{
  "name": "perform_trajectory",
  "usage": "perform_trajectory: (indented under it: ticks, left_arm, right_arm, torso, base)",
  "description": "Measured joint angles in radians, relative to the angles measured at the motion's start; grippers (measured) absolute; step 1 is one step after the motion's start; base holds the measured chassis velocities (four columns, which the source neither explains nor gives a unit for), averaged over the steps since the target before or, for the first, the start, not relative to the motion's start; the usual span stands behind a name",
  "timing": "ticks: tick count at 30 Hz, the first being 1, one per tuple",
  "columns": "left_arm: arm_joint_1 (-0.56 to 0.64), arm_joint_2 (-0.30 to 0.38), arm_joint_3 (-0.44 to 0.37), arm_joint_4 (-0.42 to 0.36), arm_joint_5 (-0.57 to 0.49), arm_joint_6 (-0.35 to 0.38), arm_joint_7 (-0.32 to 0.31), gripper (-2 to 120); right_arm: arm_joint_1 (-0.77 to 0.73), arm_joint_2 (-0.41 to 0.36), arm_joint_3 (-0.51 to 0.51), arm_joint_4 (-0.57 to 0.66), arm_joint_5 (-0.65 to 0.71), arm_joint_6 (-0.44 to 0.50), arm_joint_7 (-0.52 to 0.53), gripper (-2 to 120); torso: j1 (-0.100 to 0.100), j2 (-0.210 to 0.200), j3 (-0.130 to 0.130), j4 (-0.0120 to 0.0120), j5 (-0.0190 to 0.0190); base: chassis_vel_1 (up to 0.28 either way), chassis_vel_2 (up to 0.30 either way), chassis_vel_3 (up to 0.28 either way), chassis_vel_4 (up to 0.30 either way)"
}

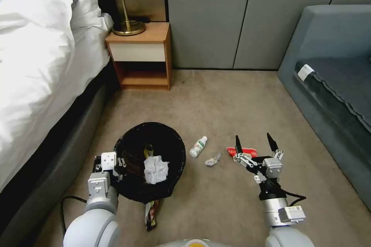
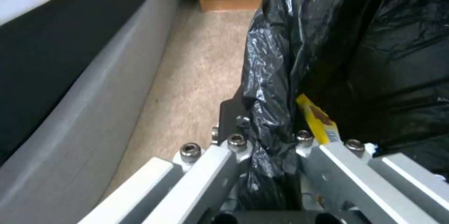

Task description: Pick up the trash bin, then pick up the garbage from the floor and place it into the trash bin.

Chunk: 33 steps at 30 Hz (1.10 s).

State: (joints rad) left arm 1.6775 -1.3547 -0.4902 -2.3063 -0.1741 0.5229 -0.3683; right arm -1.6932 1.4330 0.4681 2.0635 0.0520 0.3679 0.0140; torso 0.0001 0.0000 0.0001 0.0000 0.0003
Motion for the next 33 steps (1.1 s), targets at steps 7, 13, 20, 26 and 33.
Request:
perform_trajectory:
  ticks: [7, 13, 20, 26, 33]
  left_arm:
    - [-0.003, 0.001, 0.000, 0.001, 0.001, -0.001, 0.000, 0]
    - [-0.005, 0.002, 0.000, 0.005, -0.002, -0.001, -0.001, 0]
    - [-0.007, 0.007, -0.002, 0.007, -0.005, 0.000, -0.001, 0]
    - [-0.003, 0.012, -0.003, 0.006, -0.005, 0.001, -0.001, 0]
    - [0.002, 0.012, -0.007, 0.004, -0.004, 0.002, -0.002, 0]
  right_arm:
    - [0.014, 0.001, 0.002, -0.013, 0.000, 0.037, -0.041, 100]
    - [0.038, -0.004, 0.008, -0.027, -0.008, 0.057, -0.057, 100]
    - [0.091, -0.030, 0.027, -0.052, -0.026, 0.041, -0.059, 100]
    - [0.172, -0.089, 0.049, -0.108, -0.036, -0.022, -0.088, 100]
    - [0.244, -0.151, 0.075, -0.200, -0.028, -0.106, -0.196, 100]
  torso:
    - [0.000, 0.000, 0.000, 0.0000, -0.0002]
    - [0.000, 0.000, 0.000, 0.0000, -0.0002]
    - [0.000, 0.000, 0.000, 0.0000, -0.0002]
    - [0.000, 0.000, 0.000, 0.0002, -0.0001]
    - [0.000, 0.000, 0.000, 0.0001, -0.0001]
  base:
    - [-0.150, 0.140, 0.145, -0.134]
    - [0.012, -0.001, 0.003, 0.004]
    - [0.004, -0.007, -0.005, 0.003]
    - [0.000, 0.000, 0.000, 0.000]
    - [0.000, 0.000, 0.000, 0.000]
